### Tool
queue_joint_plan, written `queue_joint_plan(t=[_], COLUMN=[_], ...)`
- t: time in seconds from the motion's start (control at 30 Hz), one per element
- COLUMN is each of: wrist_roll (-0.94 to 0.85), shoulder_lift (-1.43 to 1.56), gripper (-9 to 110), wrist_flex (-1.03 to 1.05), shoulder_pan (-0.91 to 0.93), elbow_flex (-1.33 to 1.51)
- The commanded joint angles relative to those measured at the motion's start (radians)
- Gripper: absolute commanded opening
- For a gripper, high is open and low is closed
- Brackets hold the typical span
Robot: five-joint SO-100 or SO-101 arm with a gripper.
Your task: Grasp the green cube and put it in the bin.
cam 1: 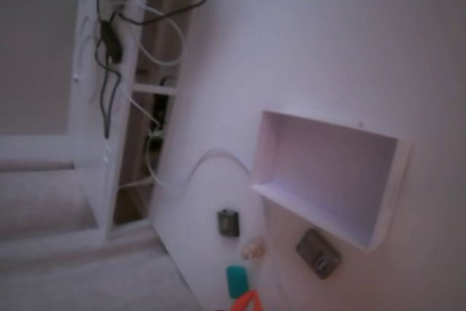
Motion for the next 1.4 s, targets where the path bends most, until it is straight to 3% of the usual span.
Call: queue_joint_plan(t=[0.0,1.37], wrist_roll=[-0.005,-0.035], shoulder_lift=[0.008,0.008], gripper=[-8,-8], wrist_flex=[0.002,0.002], shoulder_pan=[-0.006,-0.038], elbow_flex=[-0.005,-0.005])
